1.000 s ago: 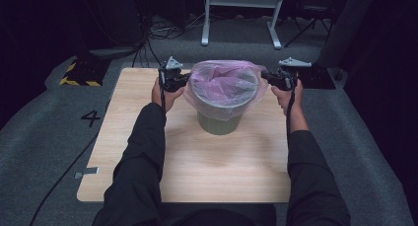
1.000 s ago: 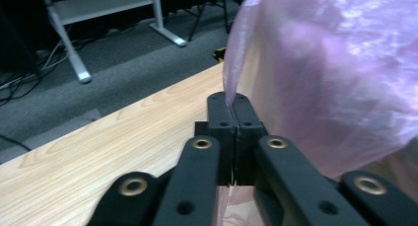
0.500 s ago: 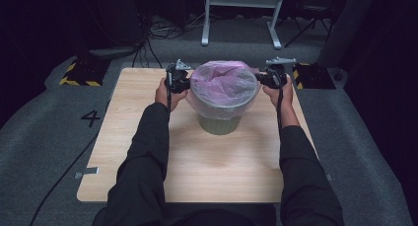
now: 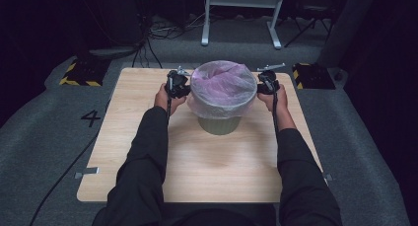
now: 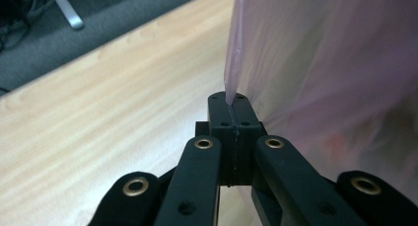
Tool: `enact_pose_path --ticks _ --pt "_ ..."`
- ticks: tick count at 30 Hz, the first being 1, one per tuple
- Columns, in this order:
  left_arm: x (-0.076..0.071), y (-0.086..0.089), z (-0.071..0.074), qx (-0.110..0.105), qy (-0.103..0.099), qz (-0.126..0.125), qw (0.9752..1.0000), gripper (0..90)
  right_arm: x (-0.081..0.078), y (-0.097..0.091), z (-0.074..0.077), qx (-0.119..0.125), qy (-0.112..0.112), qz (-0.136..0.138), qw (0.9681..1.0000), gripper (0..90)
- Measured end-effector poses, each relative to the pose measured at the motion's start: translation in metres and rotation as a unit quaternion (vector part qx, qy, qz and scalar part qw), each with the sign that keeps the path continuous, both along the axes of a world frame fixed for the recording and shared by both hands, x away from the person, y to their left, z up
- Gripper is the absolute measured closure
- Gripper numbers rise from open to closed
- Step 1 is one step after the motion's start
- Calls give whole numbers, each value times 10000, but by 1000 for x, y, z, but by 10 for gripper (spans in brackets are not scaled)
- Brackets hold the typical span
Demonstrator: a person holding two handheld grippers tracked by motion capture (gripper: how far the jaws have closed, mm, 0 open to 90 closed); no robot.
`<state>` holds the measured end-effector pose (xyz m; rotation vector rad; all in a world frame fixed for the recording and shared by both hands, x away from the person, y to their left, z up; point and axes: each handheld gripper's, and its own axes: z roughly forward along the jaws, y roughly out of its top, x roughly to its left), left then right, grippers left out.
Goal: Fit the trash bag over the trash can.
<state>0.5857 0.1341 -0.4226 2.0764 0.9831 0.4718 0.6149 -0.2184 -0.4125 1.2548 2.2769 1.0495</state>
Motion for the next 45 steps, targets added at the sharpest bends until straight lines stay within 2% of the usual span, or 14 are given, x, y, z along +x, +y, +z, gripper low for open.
enact_pose_path --ticks 6,8,9,10,14,16,19,22,29,34,37,41,43,45 --pt "-10 7 -10 -52 30 -72 10000 900 -10 -6 -9 114 75 157 9998 870" --pt "-14 12 -13 -169 -32 15 9999 900 -13 -11 -11 173 32 156 9997 798" --pt "-17 16 -13 -261 -96 51 9996 766 -17 -18 -11 282 -106 71 9995 693" --pt "-20 19 -12 -336 -128 66 9993 766 -17 -18 -11 282 -106 71 9995 693" --pt "-36 33 -6 -404 -359 31 9985 585 -29 -36 -3 602 -400 72 9974 537" --pt "-45 41 -1 -496 -408 -41 9979 486 -36 -44 2 600 -527 120 9967 495" --pt "-60 43 4 -370 -596 -190 9974 401 -48 -52 9 729 -665 335 9946 427" --pt "-77 41 8 -258 -720 -430 9961 310 -61 -53 15 605 -816 622 9929 355" --pt "-109 22 7 68 -971 -883 9913 230 -95 -38 19 70 -1132 1406 9835 286" --pt "-117 3 9 65 -1085 -1103 9879 213 -109 -20 20 -340 -1195 1750 9767 218" --pt "-116 -3 9 60 -1092 -1042 9885 214 -113 -11 20 -504 -1279 1863 9728 212" --pt "-112 -4 6 70 -1052 -924 9901 260 -117 -1 18 -723 -1262 2023 9685 197" --pt "-110 -4 5 88 -1060 -804 9911 322 -118 3 15 -928 -1402 1982 9656 226" --pt "-109 -4 5 95 -1052 -866 9906 449 -118 5 12 -959 -1419 1884 9670 313"
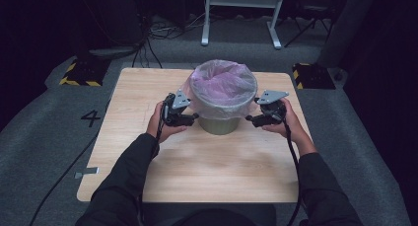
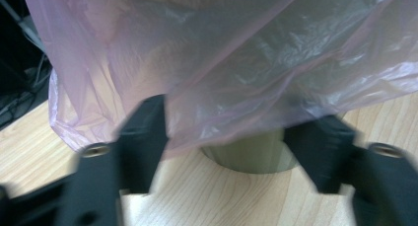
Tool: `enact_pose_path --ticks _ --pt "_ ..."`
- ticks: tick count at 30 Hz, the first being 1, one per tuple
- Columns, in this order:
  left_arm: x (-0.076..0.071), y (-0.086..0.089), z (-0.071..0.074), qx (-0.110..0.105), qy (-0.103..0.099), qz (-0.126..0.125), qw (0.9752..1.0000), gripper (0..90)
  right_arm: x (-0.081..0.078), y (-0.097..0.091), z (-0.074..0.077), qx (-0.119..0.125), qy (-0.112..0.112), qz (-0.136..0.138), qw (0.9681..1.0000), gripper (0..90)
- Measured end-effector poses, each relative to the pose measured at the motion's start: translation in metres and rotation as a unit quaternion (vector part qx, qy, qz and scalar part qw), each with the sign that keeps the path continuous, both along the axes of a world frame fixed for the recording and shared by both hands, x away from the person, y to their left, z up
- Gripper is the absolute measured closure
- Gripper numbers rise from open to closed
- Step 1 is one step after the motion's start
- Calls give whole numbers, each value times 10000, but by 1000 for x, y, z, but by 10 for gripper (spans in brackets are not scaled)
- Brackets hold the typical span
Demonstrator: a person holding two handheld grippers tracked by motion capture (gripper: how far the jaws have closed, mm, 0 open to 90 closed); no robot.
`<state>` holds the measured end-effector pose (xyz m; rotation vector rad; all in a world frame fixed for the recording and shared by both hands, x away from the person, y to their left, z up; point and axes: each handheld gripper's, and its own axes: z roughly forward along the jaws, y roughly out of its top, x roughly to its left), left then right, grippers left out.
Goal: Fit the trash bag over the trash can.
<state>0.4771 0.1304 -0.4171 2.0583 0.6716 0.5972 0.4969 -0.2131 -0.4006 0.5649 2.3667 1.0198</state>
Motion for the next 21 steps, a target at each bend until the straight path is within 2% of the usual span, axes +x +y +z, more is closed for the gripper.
enact_pose_path --ticks 2,4,6,8,9,13,17,21 --pt "1 -1 0 93 -56 -4 9999 579 1 0 -2 -80 -101 -121 9998 500" --pt "1 -2 0 141 -97 -42 9998 708 1 -1 -2 -24 -145 -227 9996 676" --pt "0 -1 0 199 -108 -107 9997 827 1 -3 -1 -17 -204 -316 9993 805" --pt "0 0 -1 201 -110 -180 9996 892 -1 -5 0 50 -209 -304 9993 876" --pt "0 1 -1 236 -85 -208 9995 898 -1 -6 0 72 -198 -306 9993 900" --pt "-1 2 -6 280 25 -279 9992 900 -4 -10 0 89 -101 -284 9995 900" --pt "-1 1 -14 396 130 -345 9985 900 -5 -9 -10 -178 63 -243 9995 900" --pt "0 -1 -22 567 233 -386 9974 900 -4 -7 -19 -231 241 -205 9992 900"
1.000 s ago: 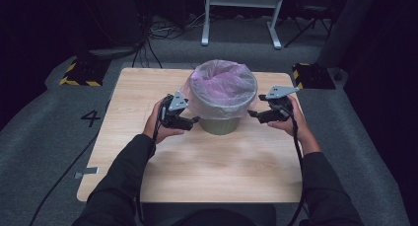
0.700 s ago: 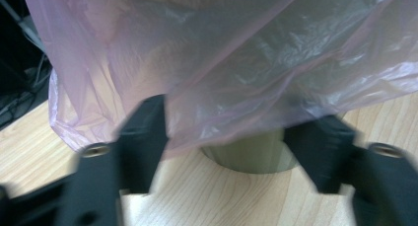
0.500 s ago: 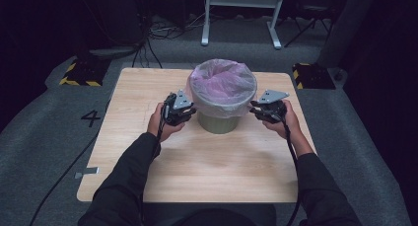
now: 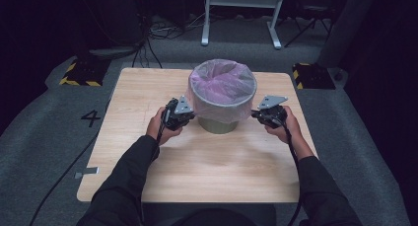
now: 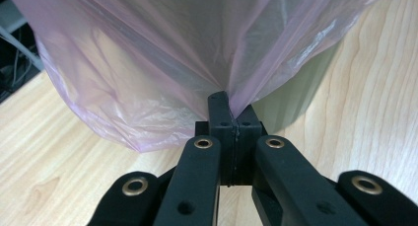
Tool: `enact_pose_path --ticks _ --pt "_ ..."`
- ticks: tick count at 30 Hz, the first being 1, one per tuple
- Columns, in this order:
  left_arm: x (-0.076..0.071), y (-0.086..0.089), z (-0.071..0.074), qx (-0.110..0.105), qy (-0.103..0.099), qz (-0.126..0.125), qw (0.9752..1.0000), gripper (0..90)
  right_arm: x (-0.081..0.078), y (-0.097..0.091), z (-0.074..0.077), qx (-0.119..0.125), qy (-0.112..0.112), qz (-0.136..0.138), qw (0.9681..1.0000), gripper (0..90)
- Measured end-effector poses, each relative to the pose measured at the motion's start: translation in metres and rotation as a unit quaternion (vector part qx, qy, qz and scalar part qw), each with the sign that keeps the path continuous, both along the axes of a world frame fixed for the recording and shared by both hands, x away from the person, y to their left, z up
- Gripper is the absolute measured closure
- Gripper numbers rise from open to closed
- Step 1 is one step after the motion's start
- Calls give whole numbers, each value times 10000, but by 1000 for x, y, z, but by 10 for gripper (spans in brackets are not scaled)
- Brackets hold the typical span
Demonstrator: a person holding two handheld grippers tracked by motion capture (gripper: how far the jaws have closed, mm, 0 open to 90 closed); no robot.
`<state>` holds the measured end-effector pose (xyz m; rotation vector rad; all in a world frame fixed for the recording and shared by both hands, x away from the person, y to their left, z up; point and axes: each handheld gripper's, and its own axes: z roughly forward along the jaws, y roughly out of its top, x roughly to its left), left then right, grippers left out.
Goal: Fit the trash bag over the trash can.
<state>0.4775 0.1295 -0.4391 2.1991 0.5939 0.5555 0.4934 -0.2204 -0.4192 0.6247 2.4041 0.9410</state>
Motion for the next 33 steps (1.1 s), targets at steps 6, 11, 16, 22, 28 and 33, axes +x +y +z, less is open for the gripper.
enact_pose_path --ticks 6,11,16,22,28,33 --pt "5 -1 -13 296 193 21 9994 900 9 6 -22 -440 419 69 9981 900" --pt "10 1 -22 237 285 170 9992 897 16 8 -32 -357 615 -1 9975 900" --pt "11 7 -24 -26 282 298 9992 732 19 10 -36 -371 613 -25 9974 900" --pt "-2 20 -20 -320 228 398 9984 288 15 -1 -34 90 542 -42 9985 831" --pt "-22 38 -15 -509 209 399 9977 200 6 -22 -22 715 482 -66 9963 626" --pt "-36 50 -15 -557 165 559 9967 197 -2 -33 -15 908 528 -44 9945 440"
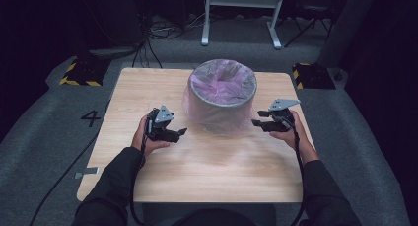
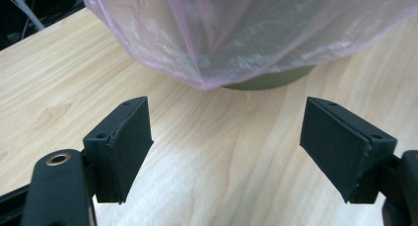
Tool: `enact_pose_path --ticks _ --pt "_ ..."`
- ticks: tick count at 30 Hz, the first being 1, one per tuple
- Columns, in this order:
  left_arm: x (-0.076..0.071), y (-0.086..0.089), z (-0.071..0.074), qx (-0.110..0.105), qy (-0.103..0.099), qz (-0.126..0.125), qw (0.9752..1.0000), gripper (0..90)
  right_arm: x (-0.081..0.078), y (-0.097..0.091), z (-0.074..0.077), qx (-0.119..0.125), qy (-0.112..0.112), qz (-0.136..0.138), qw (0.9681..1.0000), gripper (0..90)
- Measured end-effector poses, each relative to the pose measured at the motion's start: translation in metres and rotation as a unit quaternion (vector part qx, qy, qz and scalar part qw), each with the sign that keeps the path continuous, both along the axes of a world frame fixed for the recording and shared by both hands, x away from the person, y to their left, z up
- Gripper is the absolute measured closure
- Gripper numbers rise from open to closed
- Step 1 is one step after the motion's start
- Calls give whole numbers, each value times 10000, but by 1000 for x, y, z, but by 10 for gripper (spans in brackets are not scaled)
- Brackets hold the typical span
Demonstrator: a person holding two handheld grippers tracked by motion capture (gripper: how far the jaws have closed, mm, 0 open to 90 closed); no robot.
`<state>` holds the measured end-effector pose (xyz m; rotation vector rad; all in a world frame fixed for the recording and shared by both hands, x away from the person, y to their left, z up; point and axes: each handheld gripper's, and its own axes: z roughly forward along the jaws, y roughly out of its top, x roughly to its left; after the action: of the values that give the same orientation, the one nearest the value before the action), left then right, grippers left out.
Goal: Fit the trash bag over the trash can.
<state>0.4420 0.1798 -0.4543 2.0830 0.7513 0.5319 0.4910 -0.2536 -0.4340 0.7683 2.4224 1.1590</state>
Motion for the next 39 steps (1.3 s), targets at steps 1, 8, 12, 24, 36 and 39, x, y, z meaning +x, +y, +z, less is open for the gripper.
enact_pose_path --ticks 1,8,12,24,36,39 --pt "-3 1 -1 -29 24 15 10000 196 -1 -2 2 84 5 -10 10000 390" --pt "-18 8 -19 50 476 -154 9987 194 -9 -13 22 696 -133 -120 9974 242" --pt "-24 11 -30 203 683 -143 9974 191 -11 -15 36 857 -281 -177 9958 235" --pt "-34 19 -44 319 1028 -144 9941 191 -17 -8 62 793 -687 -260 9941 235" --pt "-39 21 -48 330 1005 -46 9944 172 -20 -4 89 811 -906 -352 9920 226" --pt "-39 21 -49 303 1001 -20 9945 163 -19 -1 95 739 -957 -353 9920 227"
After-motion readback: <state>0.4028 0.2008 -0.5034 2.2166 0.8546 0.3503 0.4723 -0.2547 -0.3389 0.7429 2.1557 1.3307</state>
